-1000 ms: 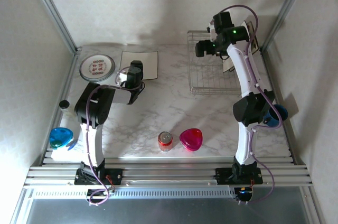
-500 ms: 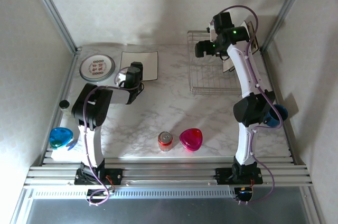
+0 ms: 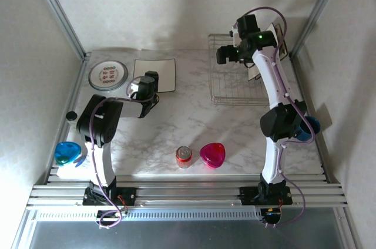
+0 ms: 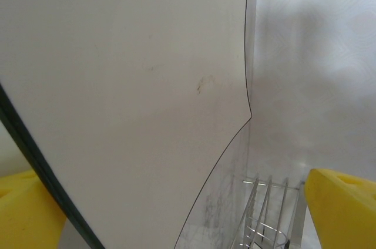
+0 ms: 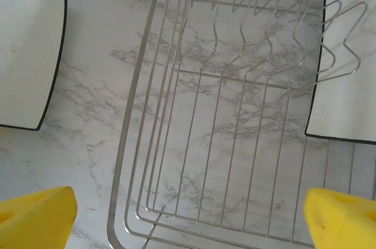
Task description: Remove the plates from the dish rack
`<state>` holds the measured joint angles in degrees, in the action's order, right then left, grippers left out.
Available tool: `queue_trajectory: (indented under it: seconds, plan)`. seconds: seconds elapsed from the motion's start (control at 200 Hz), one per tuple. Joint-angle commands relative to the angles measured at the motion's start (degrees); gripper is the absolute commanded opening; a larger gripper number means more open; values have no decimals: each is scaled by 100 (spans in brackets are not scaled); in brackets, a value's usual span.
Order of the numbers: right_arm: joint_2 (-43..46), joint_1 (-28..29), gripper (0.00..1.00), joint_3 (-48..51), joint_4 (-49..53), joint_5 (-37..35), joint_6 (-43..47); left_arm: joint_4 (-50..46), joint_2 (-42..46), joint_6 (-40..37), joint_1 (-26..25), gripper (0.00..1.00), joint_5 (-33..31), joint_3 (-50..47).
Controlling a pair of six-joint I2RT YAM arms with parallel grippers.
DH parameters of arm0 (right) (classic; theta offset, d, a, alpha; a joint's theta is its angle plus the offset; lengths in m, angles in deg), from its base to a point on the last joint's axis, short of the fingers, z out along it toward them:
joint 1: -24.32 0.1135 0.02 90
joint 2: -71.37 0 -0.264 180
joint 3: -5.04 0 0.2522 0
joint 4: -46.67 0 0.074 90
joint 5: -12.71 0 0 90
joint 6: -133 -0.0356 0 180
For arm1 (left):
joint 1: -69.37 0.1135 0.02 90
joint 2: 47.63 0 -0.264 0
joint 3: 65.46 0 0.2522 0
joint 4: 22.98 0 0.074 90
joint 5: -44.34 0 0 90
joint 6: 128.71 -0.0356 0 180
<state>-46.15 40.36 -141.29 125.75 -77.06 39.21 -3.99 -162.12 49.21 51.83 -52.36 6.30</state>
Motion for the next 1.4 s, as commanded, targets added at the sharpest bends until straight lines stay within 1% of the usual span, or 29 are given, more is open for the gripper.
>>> queue_trajectory:
  seconds: [0.0, 0.105, 0.225, 0.32, 0.461, 0.656, 0.736, 0.776, 0.821, 0.891, 0.921, 0.951, 0.991, 1.031, 1.126, 1.231, 1.307, 1.397]
  plan:
    - [323, 47, 99, 106, -116, 77, 10, -841, 111, -237, 61, 100, 311, -61]
    - [434, 45, 99, 269, -225, 78, -5, -1557, 196, -498, 117, 100, 379, 264]
    - [562, 41, 99, 520, -403, 75, -114, -2099, 229, -468, 139, 100, 529, 469]
    - [716, 49, 99, 898, -694, 74, -284, -2623, 151, -527, 154, 100, 620, 763]
    - [866, 48, 99, 1339, -1071, 192, -476, -3365, 77, -699, 147, 100, 613, 1185]
    - [750, 17, 99, 1249, -1067, 241, -404, -3864, 206, -857, 119, 100, 567, 1256]
    - [708, -80, 99, 1130, -1006, 248, -334, -3986, 453, -1114, 86, 100, 341, 1213]
    - [684, -138, 99, 1064, -971, 290, -296, -4164, 612, -1517, 54, 100, 118, 1325]
    - [650, -202, 99, 940, -890, 306, -242, -4400, 864, -2056, -29, 100, -387, 1531]
    - [578, -330, 99, 716, -718, 295, -143, -4611, 1187, -3443, -130, 100, -1149, 2037]
    - [514, -375, 99, 580, -601, 286, -95, -4592, 1301, -4098, -128, 100, -1300, 2267]
    - [440, -426, 99, 409, -487, 230, -47, -4547, 1385, -4795, -97, 100, -1251, 2469]
    - [340, -474, 99, 195, -318, 141, 32, -4757, 1423, -5441, -11, 100, -1224, 2859]
    - [225, -525, 99, -22, -169, 60, 129, -4954, 1431, -6138, 95, 100, -895, 3240]
    - [-56, -677, 99, -618, 233, -280, 319, -6018, 1221, -7227, 255, 100, -435, 4301]
    - [-173, -941, 99, -907, 337, -426, 416, -7296, 770, -8097, 346, 100, -96, 5334]
    - [-171, -1162, 99, -894, 244, -453, 436, -8097, 408, -8496, 378, 100, 18, 5905]
    - [-192, -1379, 99, -753, 25, -467, 482, -8436, 190, -8761, 418, 100, -68, 6063]
